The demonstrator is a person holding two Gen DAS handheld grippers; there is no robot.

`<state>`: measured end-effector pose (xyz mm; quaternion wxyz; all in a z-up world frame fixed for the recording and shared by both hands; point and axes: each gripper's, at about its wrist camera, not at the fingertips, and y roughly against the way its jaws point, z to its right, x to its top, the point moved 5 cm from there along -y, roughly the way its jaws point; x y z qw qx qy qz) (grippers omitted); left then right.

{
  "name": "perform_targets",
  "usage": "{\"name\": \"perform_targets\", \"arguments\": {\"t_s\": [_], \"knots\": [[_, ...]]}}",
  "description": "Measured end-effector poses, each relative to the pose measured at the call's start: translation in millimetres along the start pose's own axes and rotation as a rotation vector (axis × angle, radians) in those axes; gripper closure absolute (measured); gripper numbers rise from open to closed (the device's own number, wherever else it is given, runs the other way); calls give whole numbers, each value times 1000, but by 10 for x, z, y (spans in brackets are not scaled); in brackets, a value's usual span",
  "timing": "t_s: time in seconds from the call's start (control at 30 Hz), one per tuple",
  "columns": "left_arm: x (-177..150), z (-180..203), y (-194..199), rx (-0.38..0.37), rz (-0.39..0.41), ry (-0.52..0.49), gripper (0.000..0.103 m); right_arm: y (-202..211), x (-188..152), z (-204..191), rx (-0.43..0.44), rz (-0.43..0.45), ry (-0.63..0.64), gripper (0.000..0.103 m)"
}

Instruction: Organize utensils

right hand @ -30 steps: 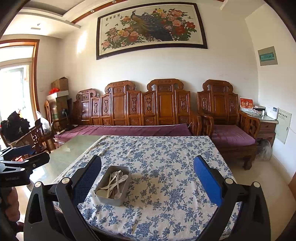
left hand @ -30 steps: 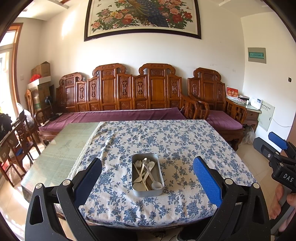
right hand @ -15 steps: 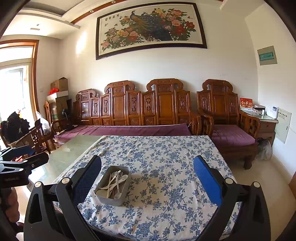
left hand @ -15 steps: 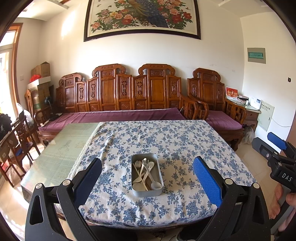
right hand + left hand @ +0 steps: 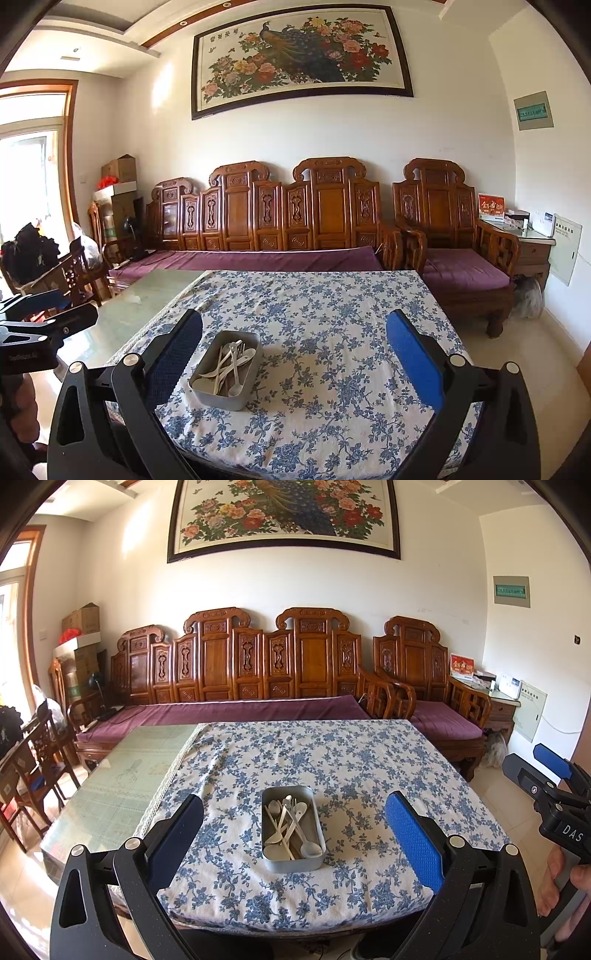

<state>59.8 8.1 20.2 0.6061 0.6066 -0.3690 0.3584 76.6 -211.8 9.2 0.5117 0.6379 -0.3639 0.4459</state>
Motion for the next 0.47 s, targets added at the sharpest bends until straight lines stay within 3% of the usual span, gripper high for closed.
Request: {"name": "perform_targets", "arguments": {"t_s": [0.47], "knots": [[8,25,4,-4,0,0,8,0,0,5,0,1,-1,3]]}}
